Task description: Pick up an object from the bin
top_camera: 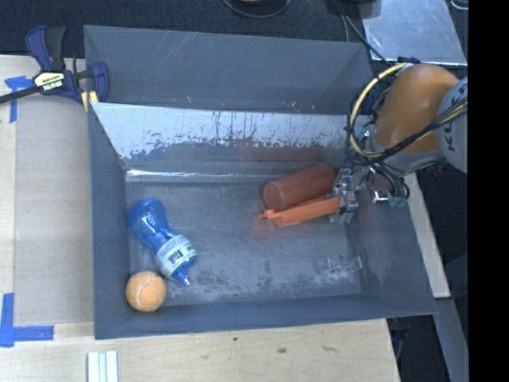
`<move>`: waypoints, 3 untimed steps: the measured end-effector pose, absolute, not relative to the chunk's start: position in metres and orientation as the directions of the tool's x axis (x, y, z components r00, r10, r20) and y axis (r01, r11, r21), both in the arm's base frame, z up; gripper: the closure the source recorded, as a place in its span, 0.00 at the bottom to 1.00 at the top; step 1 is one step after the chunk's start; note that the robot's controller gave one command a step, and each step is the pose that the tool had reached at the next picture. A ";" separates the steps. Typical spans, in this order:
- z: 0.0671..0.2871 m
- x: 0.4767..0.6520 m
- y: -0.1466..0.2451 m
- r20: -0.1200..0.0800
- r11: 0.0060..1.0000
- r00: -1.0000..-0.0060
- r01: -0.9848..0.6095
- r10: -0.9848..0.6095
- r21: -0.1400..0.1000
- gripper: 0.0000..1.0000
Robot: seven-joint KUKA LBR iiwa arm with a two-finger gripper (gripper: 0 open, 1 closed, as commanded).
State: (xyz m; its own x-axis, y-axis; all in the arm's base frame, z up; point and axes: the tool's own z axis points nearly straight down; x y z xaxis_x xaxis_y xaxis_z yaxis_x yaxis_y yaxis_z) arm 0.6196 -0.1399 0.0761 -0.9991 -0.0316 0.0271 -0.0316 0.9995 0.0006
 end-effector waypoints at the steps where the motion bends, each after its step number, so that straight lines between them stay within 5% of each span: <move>1: 0.075 0.621 -0.146 0.031 1.000 -0.999 -0.023 -0.024 0.005 1.00; 2: 0.076 0.623 -0.117 0.046 1.000 -0.998 -0.030 -0.030 -0.009 1.00; 3: 0.142 0.623 -0.114 0.028 1.000 -1.000 -0.003 -0.004 0.003 1.00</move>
Offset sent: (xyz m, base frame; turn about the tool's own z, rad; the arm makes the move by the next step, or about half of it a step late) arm 0.0054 0.0313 -0.0061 -0.0004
